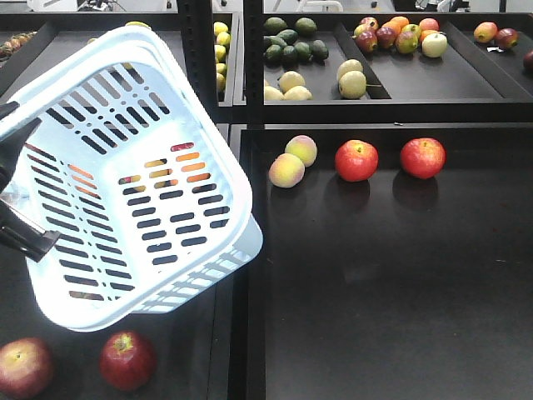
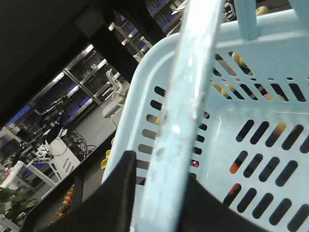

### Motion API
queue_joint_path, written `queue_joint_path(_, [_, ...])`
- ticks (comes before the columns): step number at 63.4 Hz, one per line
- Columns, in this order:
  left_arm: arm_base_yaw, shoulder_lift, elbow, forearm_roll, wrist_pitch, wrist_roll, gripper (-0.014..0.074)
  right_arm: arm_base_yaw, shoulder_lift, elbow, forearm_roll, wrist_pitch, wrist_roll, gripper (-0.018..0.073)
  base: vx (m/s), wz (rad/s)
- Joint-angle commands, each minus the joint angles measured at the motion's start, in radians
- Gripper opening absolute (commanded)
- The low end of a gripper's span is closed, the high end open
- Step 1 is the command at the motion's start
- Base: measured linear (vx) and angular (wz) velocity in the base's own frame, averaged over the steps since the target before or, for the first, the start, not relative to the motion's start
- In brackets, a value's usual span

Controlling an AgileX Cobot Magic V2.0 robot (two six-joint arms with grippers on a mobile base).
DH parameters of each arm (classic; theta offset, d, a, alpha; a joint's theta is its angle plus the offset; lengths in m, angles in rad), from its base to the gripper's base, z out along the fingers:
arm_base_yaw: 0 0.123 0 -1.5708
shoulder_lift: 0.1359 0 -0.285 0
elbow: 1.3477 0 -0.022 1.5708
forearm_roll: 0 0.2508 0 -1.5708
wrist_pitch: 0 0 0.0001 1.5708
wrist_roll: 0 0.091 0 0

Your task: Pick three apples into basket with both arms

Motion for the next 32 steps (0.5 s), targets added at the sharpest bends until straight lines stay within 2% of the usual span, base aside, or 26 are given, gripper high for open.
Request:
queue_joint_path(1, [-0.002, -0.014, -0.03, 0.027, -0.019, -0.007, -0.0007, 0.001, -0.011, 0.015, -0.01, -0.071, -0.005, -0.0009, 0.0, 0.0])
queue_joint_path(32, [-0.002, -0.014, -0.03, 0.027, -0.018, -0.007, -0.0008, 0.001, -0.011, 0.015, -0.01, -0.071, -0.005, -0.0009, 0.0, 0.0])
